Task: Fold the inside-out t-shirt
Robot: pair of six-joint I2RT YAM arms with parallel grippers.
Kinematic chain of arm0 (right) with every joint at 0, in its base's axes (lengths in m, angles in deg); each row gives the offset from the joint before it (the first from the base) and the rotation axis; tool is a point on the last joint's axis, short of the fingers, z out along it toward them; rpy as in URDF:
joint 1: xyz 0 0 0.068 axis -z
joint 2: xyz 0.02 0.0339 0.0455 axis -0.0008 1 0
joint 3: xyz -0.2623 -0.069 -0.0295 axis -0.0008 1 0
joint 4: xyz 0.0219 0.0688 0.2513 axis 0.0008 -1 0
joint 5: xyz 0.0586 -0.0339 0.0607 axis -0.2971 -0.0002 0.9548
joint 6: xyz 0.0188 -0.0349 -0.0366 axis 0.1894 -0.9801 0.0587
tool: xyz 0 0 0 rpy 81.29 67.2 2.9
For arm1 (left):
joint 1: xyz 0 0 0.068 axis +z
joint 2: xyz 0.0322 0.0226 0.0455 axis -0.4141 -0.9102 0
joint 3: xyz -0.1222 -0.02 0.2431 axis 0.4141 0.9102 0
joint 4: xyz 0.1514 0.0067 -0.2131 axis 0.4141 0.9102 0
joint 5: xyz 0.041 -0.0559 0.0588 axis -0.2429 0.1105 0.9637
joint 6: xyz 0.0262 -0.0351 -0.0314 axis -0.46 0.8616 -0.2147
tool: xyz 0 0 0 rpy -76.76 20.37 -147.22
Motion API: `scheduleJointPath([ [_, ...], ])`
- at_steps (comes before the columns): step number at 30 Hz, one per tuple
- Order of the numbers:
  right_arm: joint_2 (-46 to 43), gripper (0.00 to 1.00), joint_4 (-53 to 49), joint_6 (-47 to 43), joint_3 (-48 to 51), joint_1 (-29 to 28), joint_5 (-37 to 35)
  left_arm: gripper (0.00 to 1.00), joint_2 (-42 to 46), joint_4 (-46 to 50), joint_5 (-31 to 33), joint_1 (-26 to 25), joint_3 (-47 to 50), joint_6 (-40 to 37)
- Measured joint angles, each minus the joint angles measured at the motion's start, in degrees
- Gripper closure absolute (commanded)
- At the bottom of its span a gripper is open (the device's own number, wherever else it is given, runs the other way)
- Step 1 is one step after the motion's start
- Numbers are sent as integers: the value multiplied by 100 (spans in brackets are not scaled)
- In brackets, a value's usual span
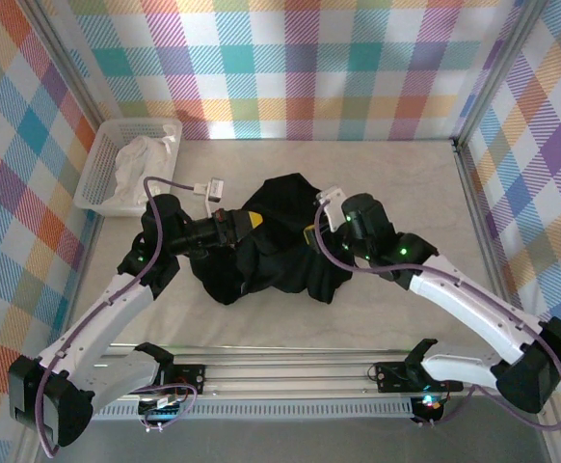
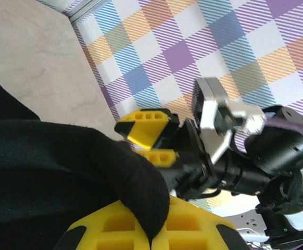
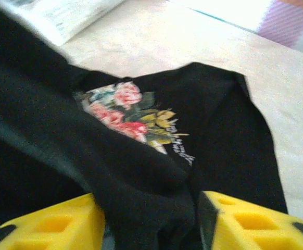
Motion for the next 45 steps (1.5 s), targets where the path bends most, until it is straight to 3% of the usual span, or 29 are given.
scheduleJointPath([
  [5, -299, 29, 192, -750, 223, -293, 772, 100, 0, 33, -2, 0, -7, -46],
  [11, 400, 25, 575, -1333, 44, -299, 1318, 100, 0, 83, -2, 0, -7, -142],
  [12, 610, 29, 632, -1410, -22, -299, 1414, 100, 2, 105, -2, 0, -7, -157],
  [13, 789, 40, 669, -1493, -87, -299, 1493, 100, 2, 142, 0, 0, -7, -177],
  [15, 1178, 74, 660, -1585, -302, -278, 1655, 100, 15, 247, 50, 0, -7, -267],
  [18, 1475, 100, 601, -1508, -579, -98, 2280, 100, 179, 909, 651, -2, -98, -616],
  [20, 1370, 100, 699, -1228, -520, 214, 3117, 88, 374, 1532, 1526, -2, -214, -907],
  [24, 1145, 100, 1980, -13, -26, 772, 4992, 63, 678, 2358, 3209, -2, -321, -1440],
  [27, 1327, 100, 2852, 901, 79, 769, 5718, 49, 643, 2820, 3875, -17, -479, -1711],
  [31, 1421, 100, 3359, 1578, 107, 743, 5845, 39, 750, 3193, 3880, -197, -527, -1858],
  [38, 1429, 100, 3696, 2173, 98, 745, 5735, 37, 1128, 3128, 2870, -671, -232, -1665],
  [42, 1545, 100, 3635, 2487, -31, 782, 5619, 38, 1222, 3364, 3274, -1093, -223, -1799],
  [45, 1606, 100, 3412, 2627, -153, 809, 5447, 48, 1493, 3523, 3740, -1440, -223, -2037],
])
